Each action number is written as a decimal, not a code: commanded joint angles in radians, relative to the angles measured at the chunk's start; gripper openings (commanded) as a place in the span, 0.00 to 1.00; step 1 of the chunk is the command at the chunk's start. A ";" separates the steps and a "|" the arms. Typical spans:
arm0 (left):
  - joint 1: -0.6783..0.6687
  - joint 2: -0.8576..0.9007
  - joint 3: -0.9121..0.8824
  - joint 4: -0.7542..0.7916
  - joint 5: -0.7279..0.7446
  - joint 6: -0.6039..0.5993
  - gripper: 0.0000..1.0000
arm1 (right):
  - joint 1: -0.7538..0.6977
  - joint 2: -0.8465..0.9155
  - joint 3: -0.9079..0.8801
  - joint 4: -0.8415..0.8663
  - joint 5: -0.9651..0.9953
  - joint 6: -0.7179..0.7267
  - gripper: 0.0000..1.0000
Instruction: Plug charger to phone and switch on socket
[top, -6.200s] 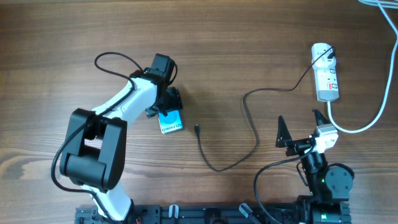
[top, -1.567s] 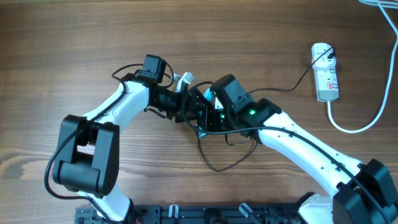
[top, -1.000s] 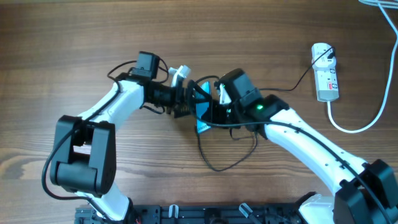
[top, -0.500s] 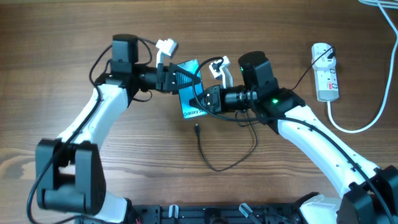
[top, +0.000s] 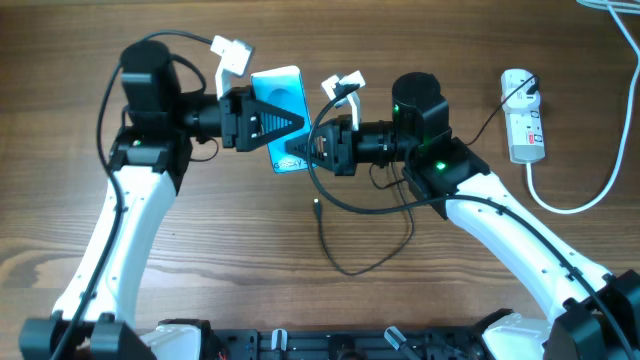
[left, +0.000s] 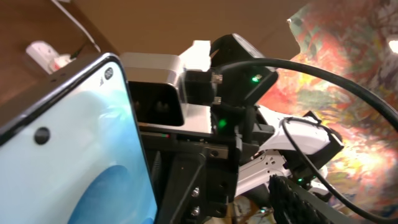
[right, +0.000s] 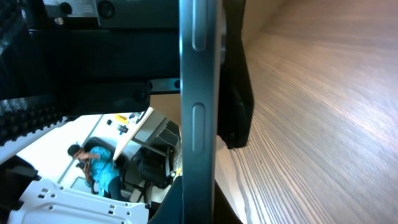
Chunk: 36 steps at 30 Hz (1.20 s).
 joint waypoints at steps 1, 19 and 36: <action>0.039 -0.109 0.010 0.043 0.054 -0.065 0.80 | -0.014 0.007 -0.001 0.048 0.060 0.056 0.04; 0.069 -0.180 0.010 0.113 0.054 -0.094 0.38 | -0.014 0.007 -0.001 0.098 -0.039 0.021 0.04; 0.068 -0.180 0.010 0.389 -0.032 -0.367 0.47 | -0.010 0.008 -0.001 0.298 0.084 0.063 0.04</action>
